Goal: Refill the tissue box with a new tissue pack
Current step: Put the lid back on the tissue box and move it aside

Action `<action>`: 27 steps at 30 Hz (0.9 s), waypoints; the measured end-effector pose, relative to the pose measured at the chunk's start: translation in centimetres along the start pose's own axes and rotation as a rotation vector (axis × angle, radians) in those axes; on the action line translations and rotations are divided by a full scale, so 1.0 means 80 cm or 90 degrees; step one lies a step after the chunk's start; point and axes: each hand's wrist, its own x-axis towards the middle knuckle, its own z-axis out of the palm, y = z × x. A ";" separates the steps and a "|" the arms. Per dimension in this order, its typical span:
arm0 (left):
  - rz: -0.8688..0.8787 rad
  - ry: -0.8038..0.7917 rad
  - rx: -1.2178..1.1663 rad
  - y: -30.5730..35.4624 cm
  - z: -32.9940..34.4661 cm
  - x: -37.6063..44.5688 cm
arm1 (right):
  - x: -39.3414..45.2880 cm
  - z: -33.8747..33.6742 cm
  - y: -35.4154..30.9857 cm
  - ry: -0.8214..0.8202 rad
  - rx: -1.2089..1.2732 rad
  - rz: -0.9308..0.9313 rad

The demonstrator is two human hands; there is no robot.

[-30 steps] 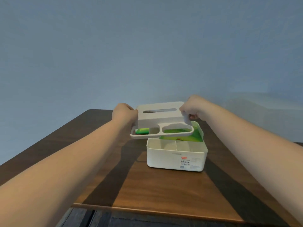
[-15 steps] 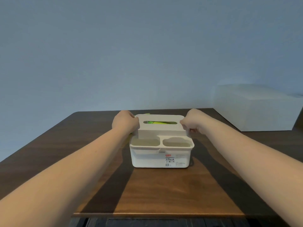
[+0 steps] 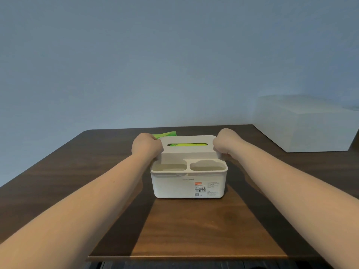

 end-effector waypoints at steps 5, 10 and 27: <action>-0.024 -0.014 -0.014 0.004 0.001 0.005 | 0.004 0.002 -0.010 -0.007 -0.104 0.056; -0.015 -0.027 -0.031 0.000 0.001 0.003 | 0.005 0.010 -0.002 -0.002 -0.038 0.045; 0.058 -0.319 -0.266 -0.072 -0.039 -0.061 | -0.059 -0.002 0.081 -0.194 0.147 -0.090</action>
